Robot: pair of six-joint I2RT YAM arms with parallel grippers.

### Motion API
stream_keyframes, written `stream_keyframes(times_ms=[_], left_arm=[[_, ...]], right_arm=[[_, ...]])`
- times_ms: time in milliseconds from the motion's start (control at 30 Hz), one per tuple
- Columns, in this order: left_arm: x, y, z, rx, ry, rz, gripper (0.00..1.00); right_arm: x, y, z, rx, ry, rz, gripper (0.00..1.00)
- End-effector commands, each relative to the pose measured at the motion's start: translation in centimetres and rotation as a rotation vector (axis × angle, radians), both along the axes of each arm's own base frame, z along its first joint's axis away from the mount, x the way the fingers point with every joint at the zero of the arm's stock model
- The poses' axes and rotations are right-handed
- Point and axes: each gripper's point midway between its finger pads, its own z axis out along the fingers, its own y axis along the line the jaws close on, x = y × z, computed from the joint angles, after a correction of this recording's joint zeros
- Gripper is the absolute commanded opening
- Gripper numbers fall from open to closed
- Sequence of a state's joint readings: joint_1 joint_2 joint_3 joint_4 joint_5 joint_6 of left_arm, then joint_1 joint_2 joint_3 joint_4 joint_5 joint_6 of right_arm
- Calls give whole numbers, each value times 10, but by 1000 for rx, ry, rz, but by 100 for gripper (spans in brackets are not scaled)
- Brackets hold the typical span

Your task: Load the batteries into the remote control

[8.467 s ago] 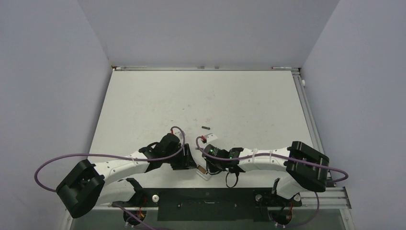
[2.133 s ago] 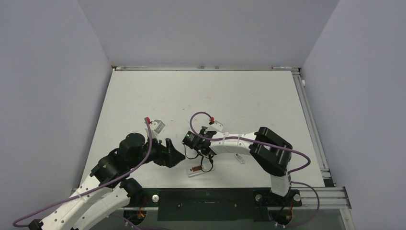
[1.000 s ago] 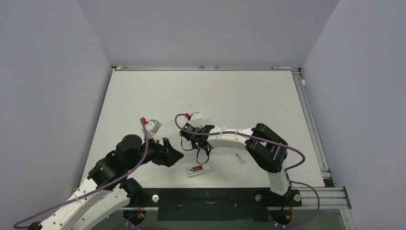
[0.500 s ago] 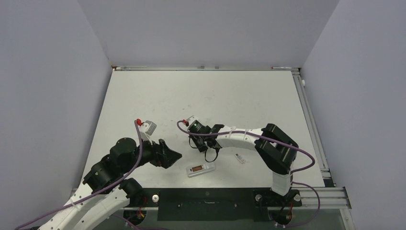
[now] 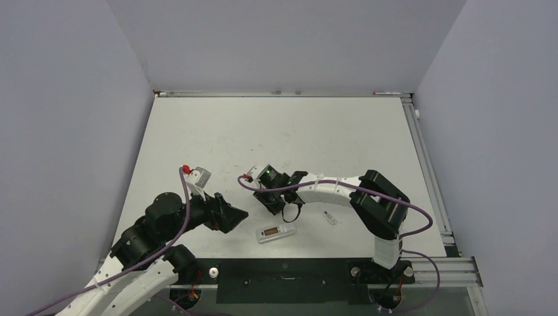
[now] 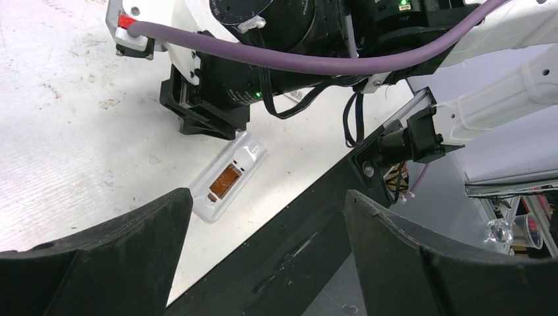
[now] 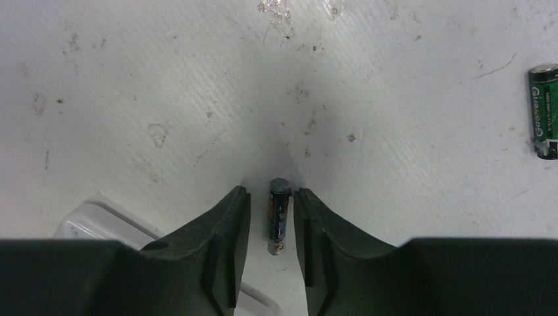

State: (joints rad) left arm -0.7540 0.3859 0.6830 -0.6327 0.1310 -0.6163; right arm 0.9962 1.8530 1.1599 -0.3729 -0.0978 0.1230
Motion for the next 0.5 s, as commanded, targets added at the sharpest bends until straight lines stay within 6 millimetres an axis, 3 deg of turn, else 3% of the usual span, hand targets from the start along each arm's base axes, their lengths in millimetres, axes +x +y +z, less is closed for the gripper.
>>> stream_keyframes(times_ms=[0,233,467], left_arm=[[2,-3,11,-35,-45,-10,84],[2,-3,11,-35,-47,-7,84],[2,-2,12,-38,-50,-1,85]], right_arm=[[6,13,20,51,-43,58,33],[11,3,45,54,-92,0,38],[2,-11,45,58,-80,-55,39]])
